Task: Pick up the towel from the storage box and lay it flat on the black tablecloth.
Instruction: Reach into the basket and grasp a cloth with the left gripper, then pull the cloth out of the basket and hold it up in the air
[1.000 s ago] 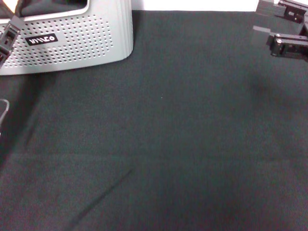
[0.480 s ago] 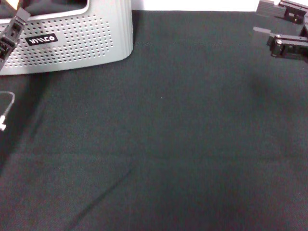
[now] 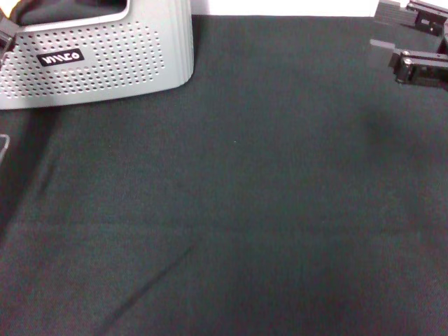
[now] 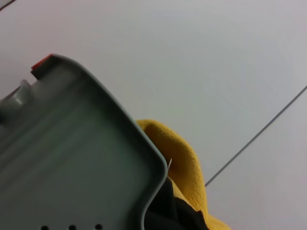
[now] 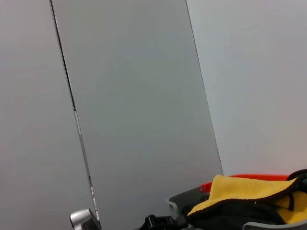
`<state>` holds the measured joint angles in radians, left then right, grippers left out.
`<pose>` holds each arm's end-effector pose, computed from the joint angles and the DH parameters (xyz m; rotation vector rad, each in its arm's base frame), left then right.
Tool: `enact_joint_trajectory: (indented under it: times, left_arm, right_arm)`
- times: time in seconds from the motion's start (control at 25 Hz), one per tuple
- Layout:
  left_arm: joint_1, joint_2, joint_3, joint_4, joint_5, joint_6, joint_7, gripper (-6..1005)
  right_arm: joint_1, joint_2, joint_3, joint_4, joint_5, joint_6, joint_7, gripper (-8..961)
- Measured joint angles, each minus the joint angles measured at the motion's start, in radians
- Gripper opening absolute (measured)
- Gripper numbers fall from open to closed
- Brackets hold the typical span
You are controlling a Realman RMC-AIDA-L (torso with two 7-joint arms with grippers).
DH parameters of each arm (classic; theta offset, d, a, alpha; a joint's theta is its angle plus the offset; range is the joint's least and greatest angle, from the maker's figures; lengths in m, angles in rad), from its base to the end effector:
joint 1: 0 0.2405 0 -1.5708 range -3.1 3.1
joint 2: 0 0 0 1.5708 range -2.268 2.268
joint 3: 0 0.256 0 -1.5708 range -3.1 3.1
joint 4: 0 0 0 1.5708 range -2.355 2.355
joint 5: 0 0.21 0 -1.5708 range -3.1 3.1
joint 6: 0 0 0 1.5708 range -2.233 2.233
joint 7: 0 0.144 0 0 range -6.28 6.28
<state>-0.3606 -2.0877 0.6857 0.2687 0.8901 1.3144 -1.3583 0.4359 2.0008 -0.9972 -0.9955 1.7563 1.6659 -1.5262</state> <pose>-0.3416 0.3198 0.0493 -1.3838 -1.1584 -1.4675 0.1769 0.3327 0.0793 -2.6624 0.3331 1.1958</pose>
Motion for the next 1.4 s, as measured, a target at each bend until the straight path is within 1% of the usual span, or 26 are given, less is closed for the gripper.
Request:
enact_joint_trajectory:
  times: [0.28,0.4,0.52,0.56,0.6,0.72,0.84,0.92,1.2,1.28,1.4]
  left_arm:
    - [0.001,0.002,0.004,0.009,0.002,0.003,-0.036,30]
    - [-0.001,0.004,0.006,0.012,0.006,0.036,-0.046,14]
    - [0.001,0.008,0.010,0.044,0.028,0.129,-0.076,13]
    - [0.002,0.008,0.010,0.050,0.031,0.141,-0.081,13]
    - [0.008,0.009,0.010,0.080,0.040,0.189,-0.111,13]
    - [0.017,0.009,0.007,0.141,0.041,0.280,-0.183,13]
    - [0.021,0.006,0.001,0.201,0.010,0.403,-0.271,14]
    - [0.021,0.005,0.003,0.231,-0.018,0.462,-0.326,14]
    - [-0.001,-0.002,0.016,0.292,-0.143,0.621,-0.512,14]
    - [-0.006,-0.002,0.043,0.304,-0.193,0.648,-0.551,14]
    - [0.000,-0.002,0.111,0.337,-0.263,0.659,-0.577,13]
  right_arm:
    - [0.004,-0.001,0.000,0.000,0.000,0.001,0.000,870]
    - [0.006,-0.001,0.000,0.000,0.000,0.001,0.000,870]
    - [0.007,-0.001,0.000,-0.004,0.000,0.000,0.000,870]
    - [0.007,-0.001,0.000,-0.004,0.000,0.000,0.000,870]
    - [0.007,-0.001,0.000,-0.008,0.002,0.000,0.000,870]
    - [0.009,0.000,0.000,-0.010,0.007,0.000,0.000,870]
    - [0.017,0.001,0.000,-0.008,0.008,0.000,-0.001,870]
    - [0.023,0.001,0.000,-0.004,0.004,0.000,-0.001,870]
    - [0.032,0.006,0.000,-0.003,0.001,0.000,-0.001,870]
    - [0.032,0.008,0.000,-0.003,0.001,0.000,-0.002,870]
    - [0.032,0.010,-0.008,-0.002,0.001,0.004,-0.002,870]
